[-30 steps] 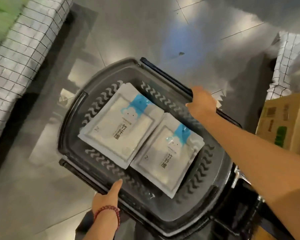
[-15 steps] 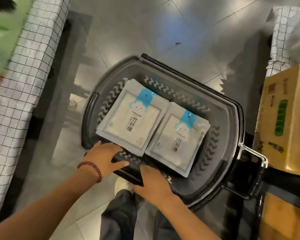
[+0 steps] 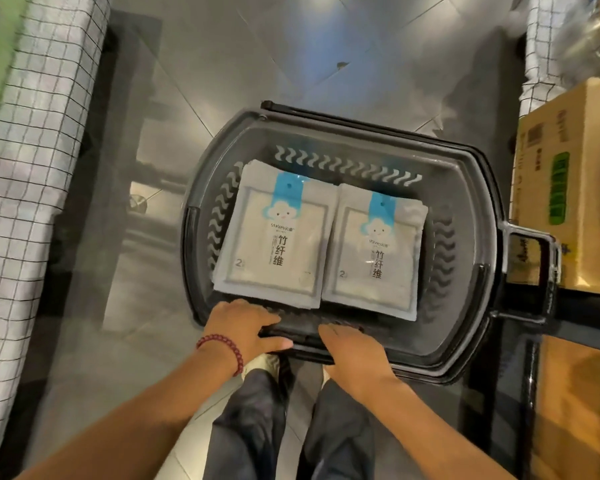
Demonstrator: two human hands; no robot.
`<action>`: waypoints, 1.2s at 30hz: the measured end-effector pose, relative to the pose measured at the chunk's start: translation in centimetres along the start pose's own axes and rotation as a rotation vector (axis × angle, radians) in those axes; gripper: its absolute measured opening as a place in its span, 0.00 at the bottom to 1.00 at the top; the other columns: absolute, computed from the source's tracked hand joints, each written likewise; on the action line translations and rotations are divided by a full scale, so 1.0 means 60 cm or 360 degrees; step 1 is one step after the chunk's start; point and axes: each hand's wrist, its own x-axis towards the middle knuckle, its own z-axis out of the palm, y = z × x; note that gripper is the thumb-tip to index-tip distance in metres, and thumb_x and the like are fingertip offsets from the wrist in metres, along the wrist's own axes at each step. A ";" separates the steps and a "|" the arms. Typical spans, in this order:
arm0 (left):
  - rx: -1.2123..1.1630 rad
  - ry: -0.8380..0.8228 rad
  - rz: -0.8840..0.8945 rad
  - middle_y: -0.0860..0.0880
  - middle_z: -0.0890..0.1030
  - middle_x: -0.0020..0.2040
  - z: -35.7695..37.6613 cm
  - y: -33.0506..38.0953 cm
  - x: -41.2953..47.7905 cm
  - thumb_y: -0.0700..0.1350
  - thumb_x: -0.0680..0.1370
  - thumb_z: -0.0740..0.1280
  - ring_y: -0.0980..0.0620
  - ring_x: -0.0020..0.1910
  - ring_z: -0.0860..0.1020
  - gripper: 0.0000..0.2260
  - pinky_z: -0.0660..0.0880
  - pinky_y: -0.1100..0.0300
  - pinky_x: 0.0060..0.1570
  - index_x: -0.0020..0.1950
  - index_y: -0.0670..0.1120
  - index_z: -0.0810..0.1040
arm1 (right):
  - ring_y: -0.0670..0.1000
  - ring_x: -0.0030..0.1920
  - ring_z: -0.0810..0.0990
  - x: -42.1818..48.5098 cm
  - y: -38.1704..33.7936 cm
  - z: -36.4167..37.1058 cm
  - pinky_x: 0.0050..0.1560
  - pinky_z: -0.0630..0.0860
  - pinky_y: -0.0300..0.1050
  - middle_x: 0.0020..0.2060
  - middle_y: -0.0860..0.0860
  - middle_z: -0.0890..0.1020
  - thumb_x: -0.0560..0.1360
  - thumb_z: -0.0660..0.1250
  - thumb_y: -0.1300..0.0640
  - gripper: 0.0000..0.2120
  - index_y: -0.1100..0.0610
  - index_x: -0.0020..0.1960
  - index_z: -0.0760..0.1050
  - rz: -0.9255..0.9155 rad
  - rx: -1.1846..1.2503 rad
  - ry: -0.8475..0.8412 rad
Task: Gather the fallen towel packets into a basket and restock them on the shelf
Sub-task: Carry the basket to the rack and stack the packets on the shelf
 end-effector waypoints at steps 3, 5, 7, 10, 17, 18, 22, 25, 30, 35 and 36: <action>-0.0024 0.0140 -0.0009 0.59 0.75 0.64 0.022 0.026 -0.001 0.73 0.70 0.54 0.54 0.62 0.71 0.29 0.64 0.56 0.60 0.67 0.62 0.71 | 0.55 0.63 0.70 -0.008 0.024 -0.002 0.56 0.69 0.47 0.64 0.52 0.72 0.74 0.65 0.54 0.26 0.53 0.69 0.62 0.0005 -0.0051 0.0069; -0.0024 0.0211 -0.0033 0.59 0.76 0.63 0.024 0.035 0.004 0.73 0.71 0.53 0.54 0.61 0.71 0.29 0.63 0.56 0.58 0.66 0.62 0.71 | 0.54 0.64 0.70 -0.007 0.035 -0.006 0.57 0.69 0.47 0.64 0.51 0.72 0.74 0.66 0.54 0.26 0.53 0.69 0.62 0.0001 -0.0080 0.0101; -0.0028 0.0190 -0.0024 0.60 0.76 0.62 0.022 0.043 0.010 0.73 0.71 0.52 0.54 0.62 0.71 0.29 0.63 0.56 0.58 0.66 0.61 0.71 | 0.54 0.65 0.70 -0.006 0.045 -0.009 0.59 0.68 0.47 0.65 0.50 0.72 0.74 0.66 0.53 0.27 0.52 0.70 0.62 0.0012 -0.0097 0.0106; -0.0111 0.0172 -0.0018 0.59 0.75 0.63 0.008 0.051 0.022 0.72 0.71 0.54 0.54 0.62 0.70 0.29 0.61 0.55 0.58 0.67 0.60 0.72 | 0.53 0.66 0.69 0.002 0.058 -0.016 0.62 0.66 0.48 0.67 0.49 0.71 0.75 0.65 0.52 0.27 0.51 0.72 0.60 0.0034 -0.0111 0.0145; -0.0039 0.0139 -0.0042 0.57 0.78 0.58 -0.036 0.041 0.025 0.70 0.72 0.56 0.54 0.59 0.72 0.27 0.65 0.56 0.60 0.65 0.59 0.73 | 0.55 0.65 0.69 0.018 0.044 -0.024 0.63 0.65 0.49 0.66 0.51 0.71 0.75 0.66 0.49 0.28 0.52 0.71 0.60 0.0058 -0.0055 0.0190; -0.0044 0.0120 -0.0028 0.56 0.78 0.57 -0.042 0.039 0.021 0.70 0.73 0.56 0.53 0.58 0.73 0.27 0.67 0.56 0.59 0.65 0.58 0.74 | 0.55 0.65 0.69 0.019 0.042 -0.029 0.63 0.65 0.49 0.66 0.51 0.71 0.75 0.66 0.48 0.28 0.52 0.71 0.61 0.0067 -0.0031 0.0162; -0.0317 0.0604 -0.0002 0.49 0.79 0.59 -0.069 0.007 0.006 0.63 0.74 0.63 0.48 0.61 0.74 0.23 0.69 0.53 0.62 0.60 0.50 0.79 | 0.52 0.59 0.75 0.032 0.031 -0.076 0.57 0.72 0.44 0.58 0.50 0.77 0.73 0.67 0.42 0.23 0.53 0.63 0.72 0.0111 0.0594 0.0205; -0.0248 0.1100 -0.0323 0.41 0.65 0.72 -0.097 -0.042 0.014 0.56 0.72 0.69 0.41 0.72 0.61 0.32 0.59 0.46 0.70 0.72 0.44 0.66 | 0.51 0.61 0.74 0.070 0.017 -0.121 0.58 0.69 0.40 0.59 0.51 0.76 0.75 0.67 0.48 0.22 0.57 0.65 0.71 0.0278 0.1155 0.0507; -0.0110 0.0806 -0.0619 0.39 0.44 0.76 -0.106 -0.089 0.056 0.55 0.73 0.69 0.39 0.71 0.61 0.46 0.64 0.49 0.67 0.76 0.39 0.42 | 0.54 0.63 0.72 0.182 0.003 -0.165 0.53 0.66 0.34 0.58 0.49 0.73 0.74 0.69 0.50 0.26 0.60 0.67 0.66 0.0592 0.1470 0.0627; -0.0175 0.0925 -0.0609 0.37 0.46 0.76 -0.085 -0.096 0.068 0.44 0.71 0.69 0.36 0.61 0.70 0.42 0.71 0.48 0.57 0.76 0.37 0.46 | 0.58 0.66 0.70 0.251 -0.009 -0.158 0.64 0.70 0.49 0.66 0.58 0.70 0.71 0.73 0.50 0.35 0.64 0.70 0.62 0.0934 0.1522 0.0529; -0.0181 0.0949 -0.0611 0.36 0.47 0.76 -0.083 -0.097 0.071 0.43 0.71 0.69 0.36 0.61 0.70 0.42 0.72 0.48 0.57 0.76 0.36 0.47 | 0.58 0.65 0.71 0.256 -0.014 -0.156 0.62 0.72 0.49 0.65 0.58 0.71 0.71 0.73 0.51 0.33 0.64 0.69 0.63 0.0968 0.1489 0.0573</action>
